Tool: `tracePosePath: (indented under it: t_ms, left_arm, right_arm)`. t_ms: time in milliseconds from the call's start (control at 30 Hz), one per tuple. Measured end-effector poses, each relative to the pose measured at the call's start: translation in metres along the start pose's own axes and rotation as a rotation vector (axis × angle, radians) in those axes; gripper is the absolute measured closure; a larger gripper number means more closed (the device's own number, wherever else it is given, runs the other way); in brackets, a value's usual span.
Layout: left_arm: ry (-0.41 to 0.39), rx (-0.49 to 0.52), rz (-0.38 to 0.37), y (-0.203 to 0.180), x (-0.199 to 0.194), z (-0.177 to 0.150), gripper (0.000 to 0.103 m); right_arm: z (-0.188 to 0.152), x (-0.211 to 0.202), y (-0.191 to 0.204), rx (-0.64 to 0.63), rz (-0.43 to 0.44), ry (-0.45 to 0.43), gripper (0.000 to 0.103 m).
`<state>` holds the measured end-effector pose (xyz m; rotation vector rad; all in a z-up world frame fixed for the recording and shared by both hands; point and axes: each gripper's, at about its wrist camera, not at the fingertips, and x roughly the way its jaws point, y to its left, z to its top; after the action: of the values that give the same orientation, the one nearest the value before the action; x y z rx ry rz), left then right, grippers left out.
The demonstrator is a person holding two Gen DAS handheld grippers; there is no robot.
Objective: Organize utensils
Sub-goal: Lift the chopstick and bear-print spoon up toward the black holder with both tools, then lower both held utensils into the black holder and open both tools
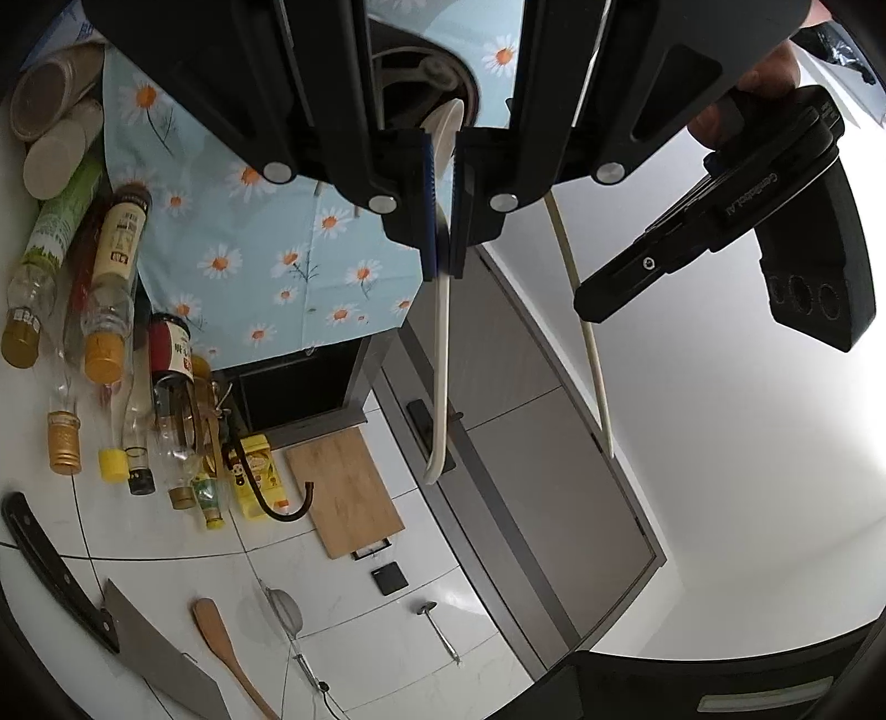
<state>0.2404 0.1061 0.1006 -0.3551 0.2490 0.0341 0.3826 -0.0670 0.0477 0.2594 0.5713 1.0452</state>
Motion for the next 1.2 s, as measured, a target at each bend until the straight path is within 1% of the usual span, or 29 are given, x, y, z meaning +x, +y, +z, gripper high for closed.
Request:
tracePosePath:
  t_ms: [167,300,533,633,667,700,733,767,900,1200]
  left_arm:
    - [0.006,-0.002,-0.003,0.007,0.017,-0.009,0.099]
    - [0.045,-0.032,-0.021,0.014,0.033,-0.024,0.099]
    - [0.097,-0.055,-0.006,0.027,0.045,-0.047,0.099]
    - [0.125,-0.068,-0.011,0.029,0.047,-0.054,0.099]
    - [0.132,-0.069,-0.013,0.029,0.047,-0.056,0.099]
    - [0.140,-0.071,-0.015,0.029,0.046,-0.058,0.099]
    - [0.151,-0.074,-0.017,0.029,0.045,-0.060,0.098]
    - [0.158,-0.077,-0.018,0.030,0.044,-0.060,0.098]
    - [0.178,-0.092,-0.018,0.032,0.038,-0.062,0.098]
    - [0.182,-0.123,-0.009,0.033,0.018,-0.062,0.098]
  right_arm:
    - [-0.007,0.011,-0.005,-0.014,-0.007,-0.002,0.098]
    - [-0.018,0.021,-0.008,-0.031,-0.030,0.020,0.098]
    - [-0.034,0.034,-0.016,-0.025,-0.054,0.070,0.098]
    - [-0.039,0.037,-0.018,-0.023,-0.059,0.091,0.097]
    - [-0.040,0.038,-0.018,-0.018,-0.058,0.096,0.097]
    - [-0.041,0.037,-0.018,-0.008,-0.056,0.101,0.094]
    - [-0.041,0.036,-0.019,0.001,-0.052,0.107,0.087]
    - [-0.041,0.035,-0.019,0.008,-0.050,0.107,0.085]
    - [-0.037,0.023,-0.020,0.030,-0.053,0.088,0.084]
    - [-0.035,0.000,-0.015,0.031,-0.052,0.072,0.084]
